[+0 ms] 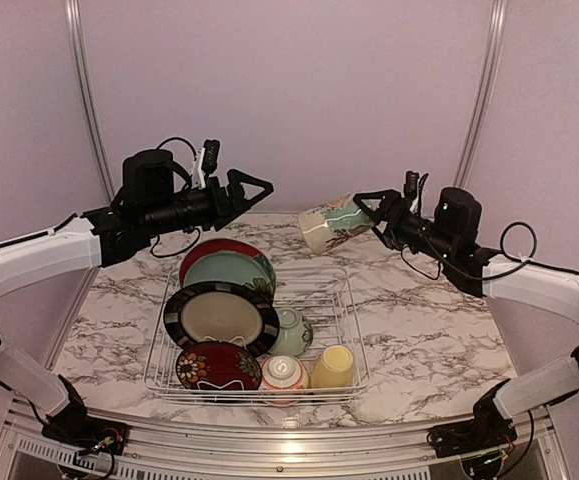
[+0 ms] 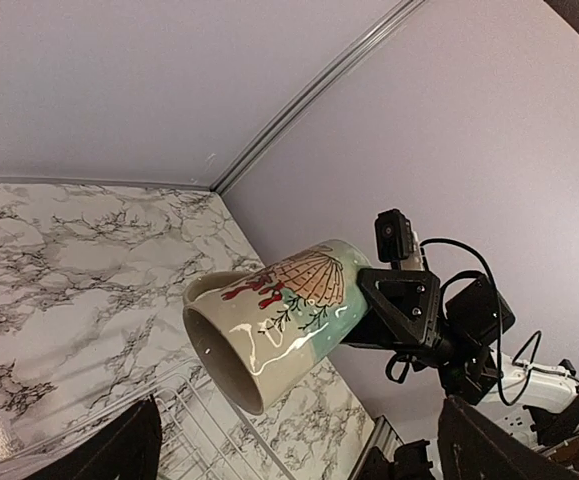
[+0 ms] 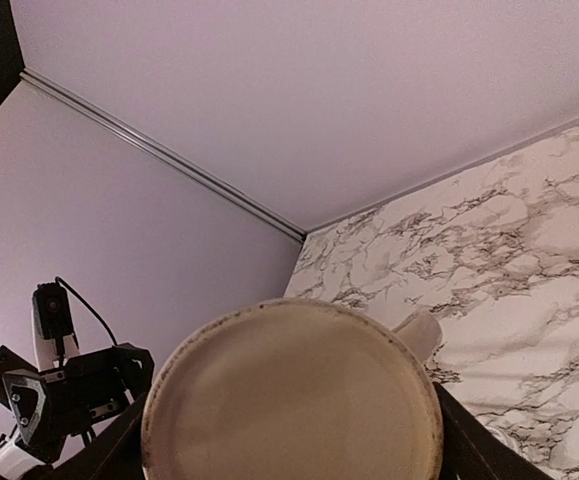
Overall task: Unload the mixed dishes from the dish rack
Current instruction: Pass from the right arm to the left
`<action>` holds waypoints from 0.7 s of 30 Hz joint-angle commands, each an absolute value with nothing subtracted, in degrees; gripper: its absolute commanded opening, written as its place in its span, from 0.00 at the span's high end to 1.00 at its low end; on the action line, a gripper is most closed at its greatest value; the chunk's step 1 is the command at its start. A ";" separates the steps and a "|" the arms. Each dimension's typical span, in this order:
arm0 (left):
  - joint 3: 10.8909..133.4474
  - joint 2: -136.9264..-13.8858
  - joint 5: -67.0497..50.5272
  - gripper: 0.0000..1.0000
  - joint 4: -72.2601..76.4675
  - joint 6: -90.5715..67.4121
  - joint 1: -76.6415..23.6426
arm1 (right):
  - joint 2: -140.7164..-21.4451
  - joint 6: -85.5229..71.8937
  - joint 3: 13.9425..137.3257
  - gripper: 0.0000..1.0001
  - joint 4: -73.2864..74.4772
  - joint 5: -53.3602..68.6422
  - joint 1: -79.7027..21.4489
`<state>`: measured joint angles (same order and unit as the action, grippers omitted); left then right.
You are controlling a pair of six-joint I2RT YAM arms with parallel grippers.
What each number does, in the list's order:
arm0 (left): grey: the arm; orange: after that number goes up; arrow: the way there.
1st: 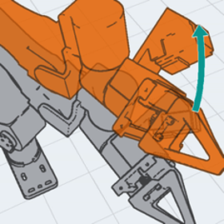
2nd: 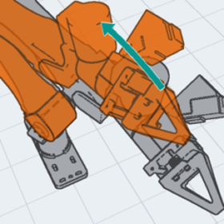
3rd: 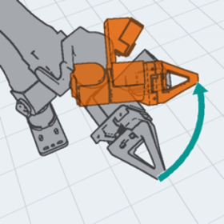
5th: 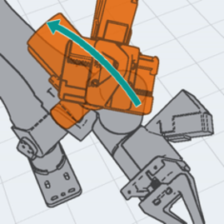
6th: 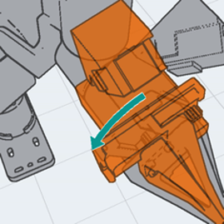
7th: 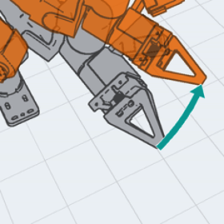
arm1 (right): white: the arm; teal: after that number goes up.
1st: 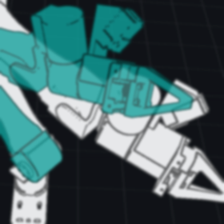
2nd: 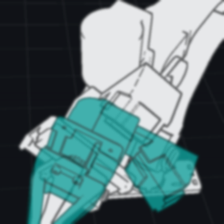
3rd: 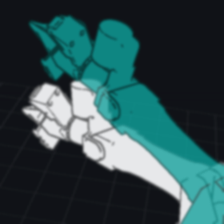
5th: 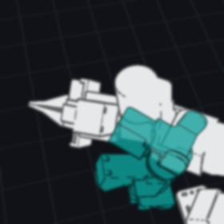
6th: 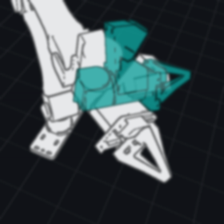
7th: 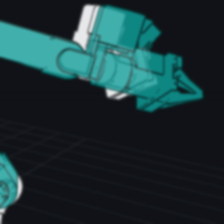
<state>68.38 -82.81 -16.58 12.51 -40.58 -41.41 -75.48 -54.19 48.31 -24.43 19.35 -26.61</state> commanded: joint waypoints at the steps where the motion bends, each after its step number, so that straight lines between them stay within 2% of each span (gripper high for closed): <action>1: 67.27 -85.01 -18.95 0.01 22.35 -48.04 -42.55 | -72.35 -63.26 49.11 1.00 -42.44 21.37 -25.93; 12: 69.85 -93.01 -25.34 0.09 33.64 -57.58 -44.84 | -74.54 -67.97 49.71 1.00 -47.90 23.54 -25.87; 21: 72.69 -97.58 -28.49 0.29 39.51 -61.92 -45.87 | -76.35 -69.55 48.96 1.00 -51.45 25.73 -26.01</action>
